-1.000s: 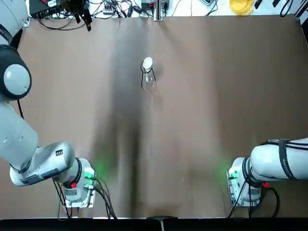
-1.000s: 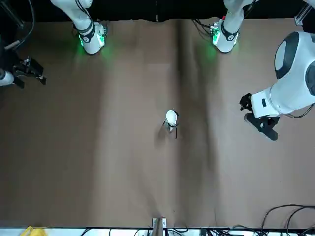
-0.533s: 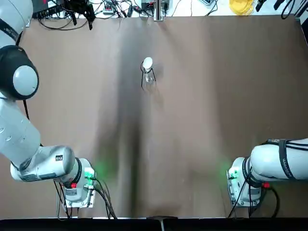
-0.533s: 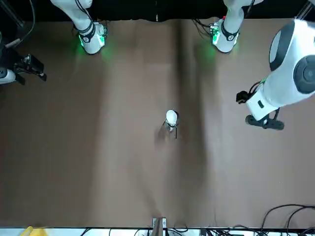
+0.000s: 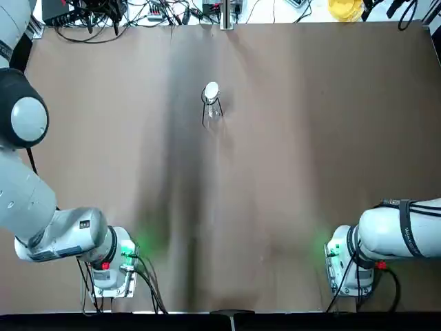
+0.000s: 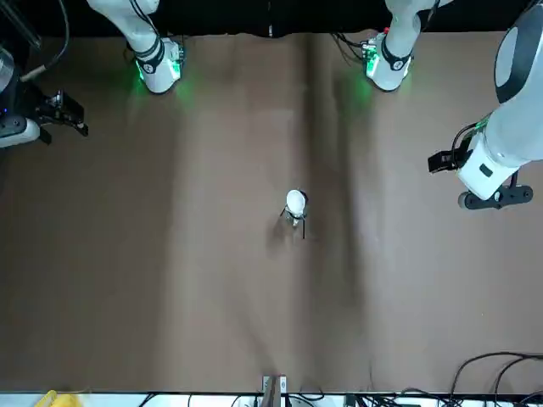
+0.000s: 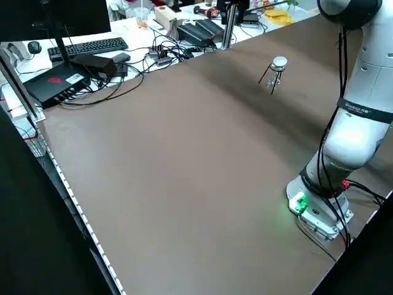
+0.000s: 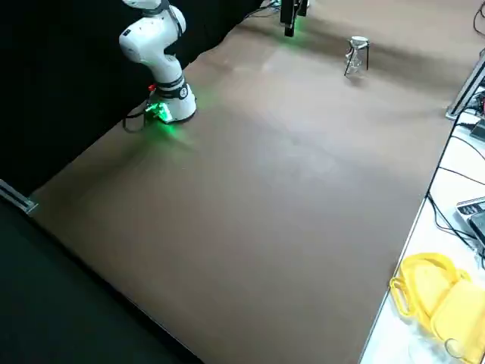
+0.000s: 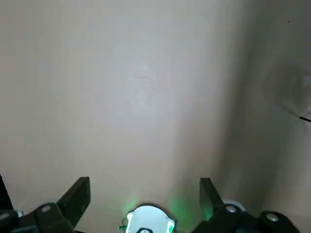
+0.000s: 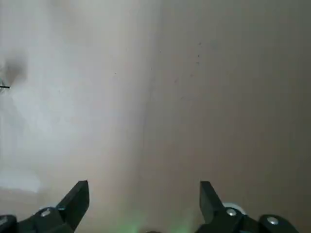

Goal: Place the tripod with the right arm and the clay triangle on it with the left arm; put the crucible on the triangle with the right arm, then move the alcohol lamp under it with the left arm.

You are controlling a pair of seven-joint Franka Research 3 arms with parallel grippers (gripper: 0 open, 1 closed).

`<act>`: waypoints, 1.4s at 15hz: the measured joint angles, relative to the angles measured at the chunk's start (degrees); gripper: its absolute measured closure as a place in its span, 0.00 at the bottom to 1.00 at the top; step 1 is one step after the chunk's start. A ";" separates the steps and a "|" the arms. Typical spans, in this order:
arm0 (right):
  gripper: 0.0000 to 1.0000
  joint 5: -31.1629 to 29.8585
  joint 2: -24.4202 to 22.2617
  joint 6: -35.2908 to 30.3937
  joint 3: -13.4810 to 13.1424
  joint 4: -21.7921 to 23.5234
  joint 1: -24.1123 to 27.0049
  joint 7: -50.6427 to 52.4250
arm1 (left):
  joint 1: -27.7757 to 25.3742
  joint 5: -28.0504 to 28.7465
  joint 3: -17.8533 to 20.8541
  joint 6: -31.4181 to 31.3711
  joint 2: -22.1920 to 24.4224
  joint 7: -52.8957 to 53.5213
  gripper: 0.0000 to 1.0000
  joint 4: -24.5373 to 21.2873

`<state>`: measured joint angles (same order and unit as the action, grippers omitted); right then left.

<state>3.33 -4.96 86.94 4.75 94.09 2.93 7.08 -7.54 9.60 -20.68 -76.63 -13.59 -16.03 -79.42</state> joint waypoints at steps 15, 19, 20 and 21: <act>0.00 -0.01 -0.18 0.22 -0.53 0.00 1.27 0.27 | 8.43 -7.80 13.70 -7.54 8.94 0.52 0.01 -7.71; 0.00 -0.01 -0.21 0.22 -0.57 0.00 1.27 0.36 | 8.43 -7.82 14.06 -9.76 13.17 1.85 0.01 -12.61; 0.00 -0.01 -0.21 0.22 -0.58 0.00 1.27 0.38 | 8.43 -7.82 14.08 -9.81 13.27 2.30 0.01 -12.70; 0.00 -0.01 -0.21 0.22 -0.60 0.00 1.28 0.38 | 8.42 -7.82 14.12 -9.86 13.26 2.53 0.01 -12.74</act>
<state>3.33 -5.18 87.16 4.15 94.09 4.21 7.46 0.88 1.78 -6.56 -86.49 -0.33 -13.50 -92.16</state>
